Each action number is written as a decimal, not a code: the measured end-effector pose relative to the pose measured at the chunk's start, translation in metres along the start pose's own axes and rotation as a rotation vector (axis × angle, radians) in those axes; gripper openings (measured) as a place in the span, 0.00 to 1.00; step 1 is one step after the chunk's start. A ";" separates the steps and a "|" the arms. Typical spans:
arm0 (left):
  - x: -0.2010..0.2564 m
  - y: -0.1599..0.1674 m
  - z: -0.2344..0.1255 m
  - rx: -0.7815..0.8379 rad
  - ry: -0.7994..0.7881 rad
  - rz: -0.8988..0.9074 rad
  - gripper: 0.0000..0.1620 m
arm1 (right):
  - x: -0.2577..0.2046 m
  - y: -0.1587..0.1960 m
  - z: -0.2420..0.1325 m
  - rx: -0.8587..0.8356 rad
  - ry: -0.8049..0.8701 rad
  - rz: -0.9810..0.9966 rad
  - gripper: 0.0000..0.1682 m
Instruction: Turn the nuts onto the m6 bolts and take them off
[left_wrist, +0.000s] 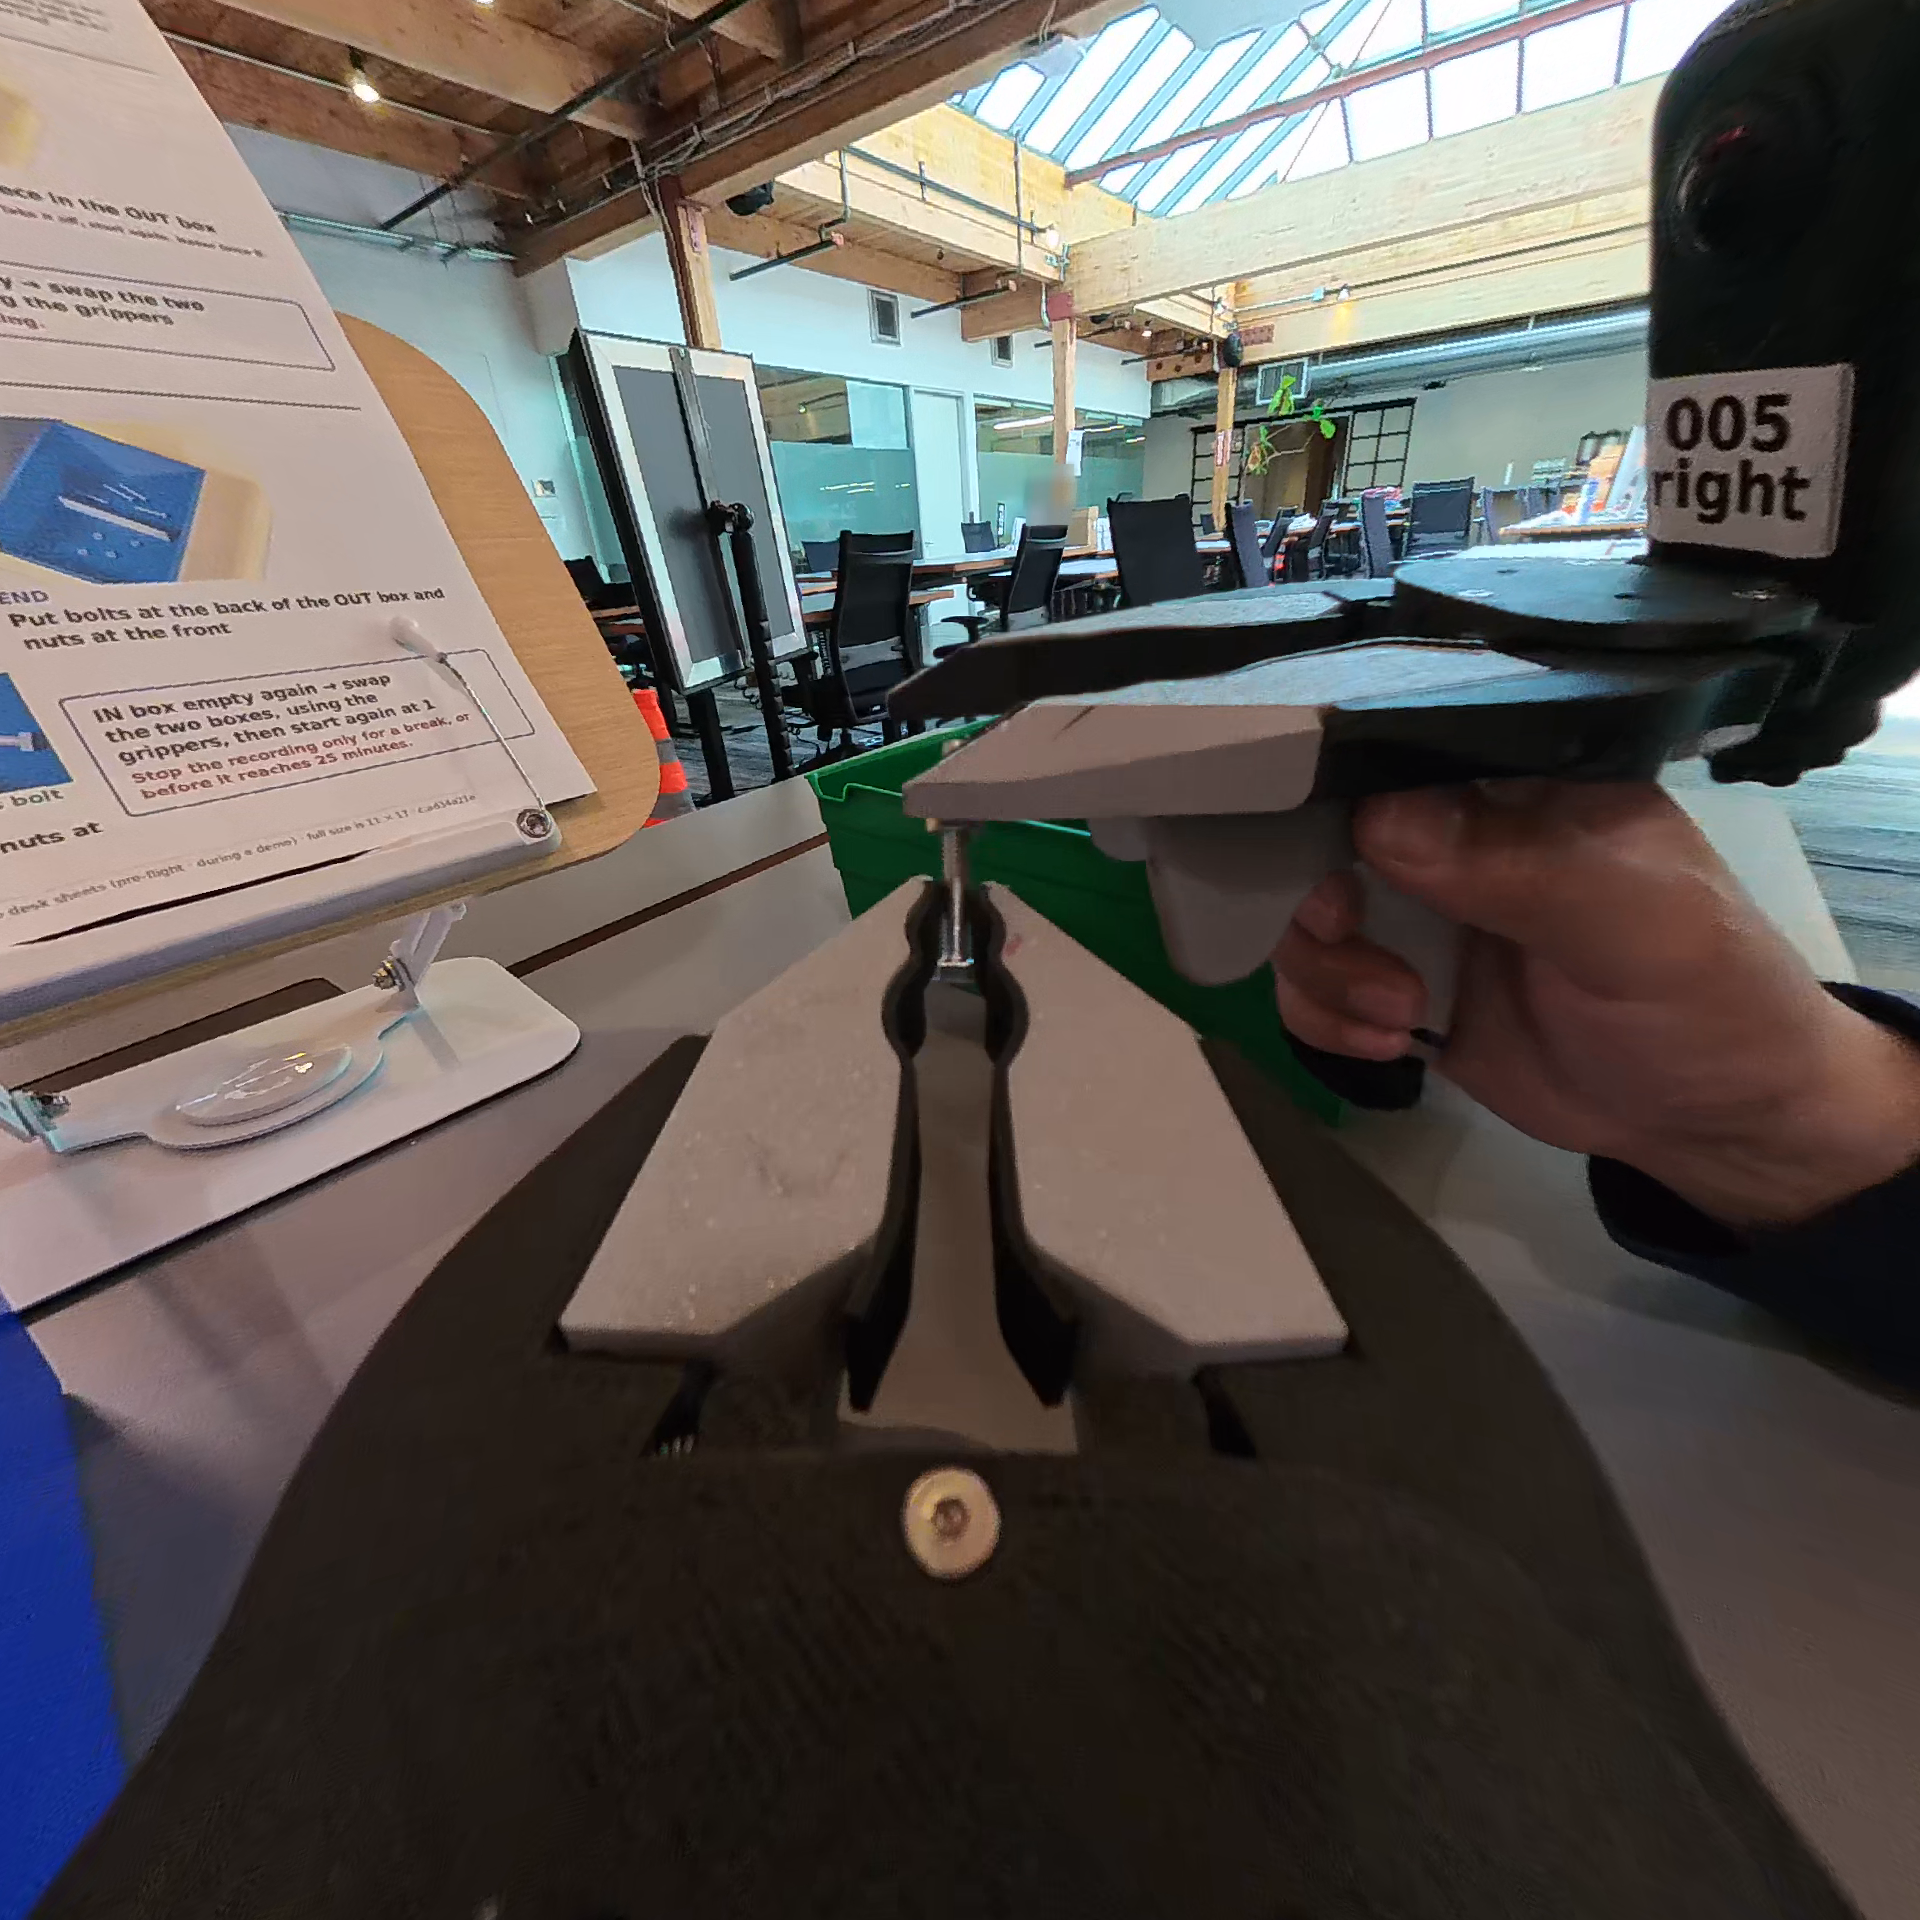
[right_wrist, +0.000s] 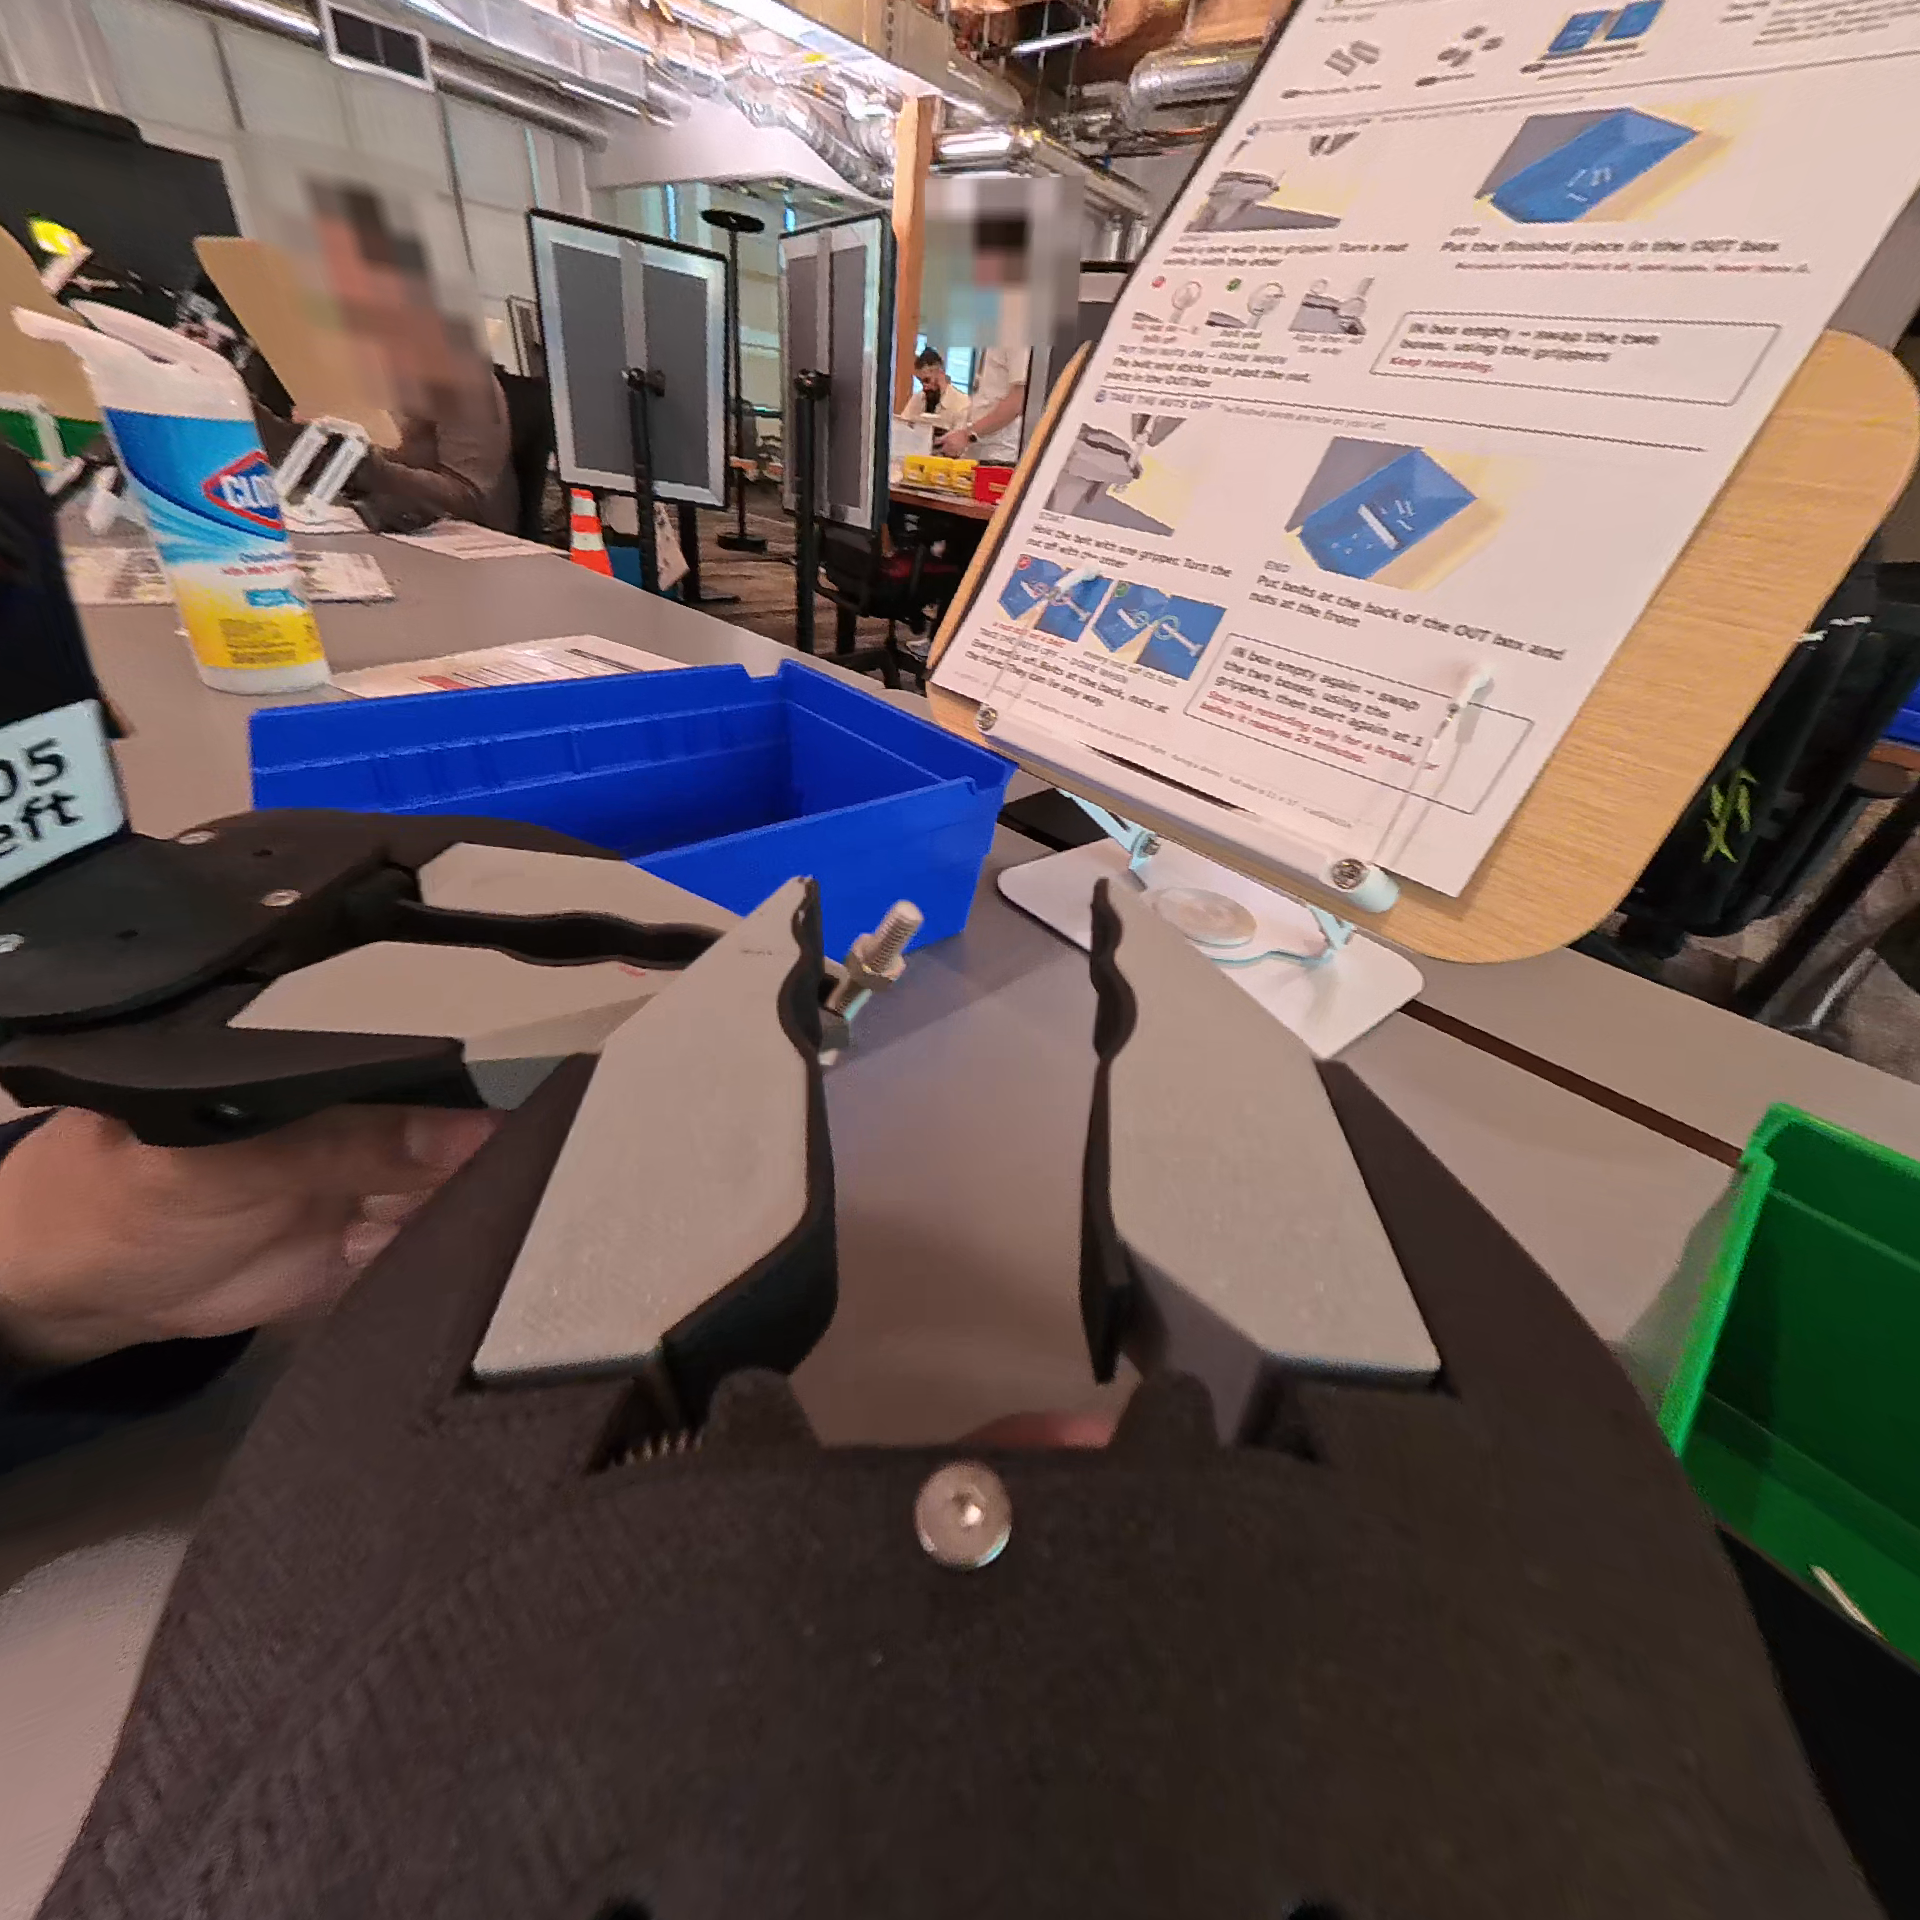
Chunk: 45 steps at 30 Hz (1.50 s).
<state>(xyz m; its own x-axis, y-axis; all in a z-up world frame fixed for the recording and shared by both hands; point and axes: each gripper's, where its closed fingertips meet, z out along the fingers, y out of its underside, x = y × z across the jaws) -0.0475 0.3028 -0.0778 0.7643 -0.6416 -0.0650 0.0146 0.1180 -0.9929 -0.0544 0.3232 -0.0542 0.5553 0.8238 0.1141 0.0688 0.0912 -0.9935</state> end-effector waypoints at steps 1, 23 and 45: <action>-0.001 0.001 0.000 -0.004 -0.008 -0.002 0.02 | 0.004 0.001 -0.001 0.000 0.010 0.003 0.29; -0.005 0.003 0.001 -0.027 -0.039 -0.021 0.02 | -0.007 0.009 -0.006 -0.028 -0.024 0.011 0.30; 0.016 0.000 0.002 0.001 -0.026 0.153 0.02 | -0.023 0.002 -0.017 0.051 -0.312 0.391 0.04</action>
<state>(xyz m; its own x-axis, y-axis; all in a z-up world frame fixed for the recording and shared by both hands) -0.0336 0.2943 -0.0786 0.7739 -0.5964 -0.2131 -0.1028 0.2136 -0.9715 -0.0532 0.2949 -0.0591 0.2562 0.9293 -0.2661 -0.1397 -0.2368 -0.9615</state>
